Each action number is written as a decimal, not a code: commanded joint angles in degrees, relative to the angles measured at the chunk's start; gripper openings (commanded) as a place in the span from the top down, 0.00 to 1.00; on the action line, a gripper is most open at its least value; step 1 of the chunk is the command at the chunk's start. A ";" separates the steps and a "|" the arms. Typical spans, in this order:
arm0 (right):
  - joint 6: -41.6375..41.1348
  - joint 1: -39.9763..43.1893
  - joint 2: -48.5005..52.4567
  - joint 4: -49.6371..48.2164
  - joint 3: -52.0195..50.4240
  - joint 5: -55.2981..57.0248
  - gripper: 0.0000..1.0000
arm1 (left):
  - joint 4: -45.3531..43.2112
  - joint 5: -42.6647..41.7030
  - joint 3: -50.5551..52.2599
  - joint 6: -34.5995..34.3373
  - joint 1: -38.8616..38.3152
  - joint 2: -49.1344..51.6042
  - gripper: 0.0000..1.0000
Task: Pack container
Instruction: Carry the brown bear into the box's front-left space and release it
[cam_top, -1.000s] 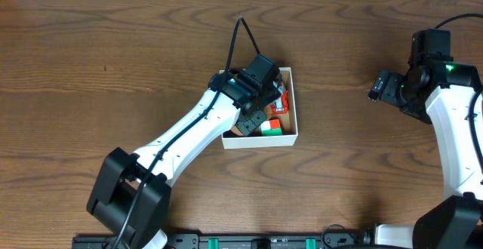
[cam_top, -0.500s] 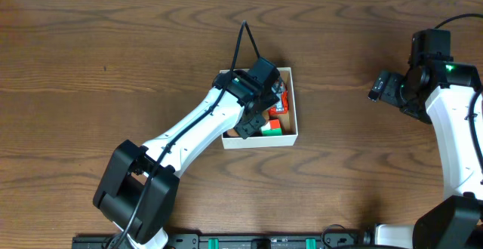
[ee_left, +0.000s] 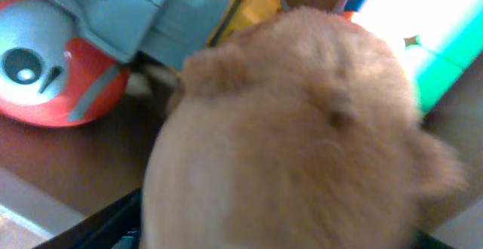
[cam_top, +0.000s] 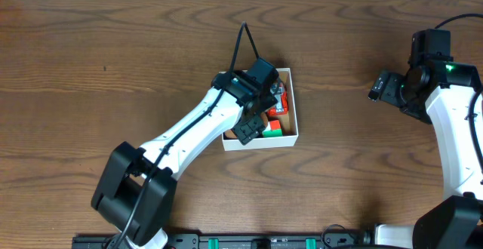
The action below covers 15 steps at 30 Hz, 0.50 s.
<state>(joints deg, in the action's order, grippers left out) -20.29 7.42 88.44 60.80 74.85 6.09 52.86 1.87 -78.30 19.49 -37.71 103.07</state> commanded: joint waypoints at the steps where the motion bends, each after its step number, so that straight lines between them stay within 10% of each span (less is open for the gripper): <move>1: 0.70 0.07 -0.13 0.09 -0.09 1.05 0.01 | 0.61 -0.13 -0.85 -0.04 0.02 -3.52 0.18; 3: 0.70 0.07 -0.13 0.07 -0.09 1.05 0.01 | 0.61 -0.13 -0.85 -0.04 0.02 -4.55 0.02; 15: 0.70 0.07 -0.13 0.09 -0.09 1.03 0.01 | 0.39 -0.13 -0.85 -0.26 0.02 -9.40 0.02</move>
<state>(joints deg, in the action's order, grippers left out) -20.29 7.42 88.44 60.80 74.85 6.24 53.15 1.72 -78.30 19.33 -37.71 95.88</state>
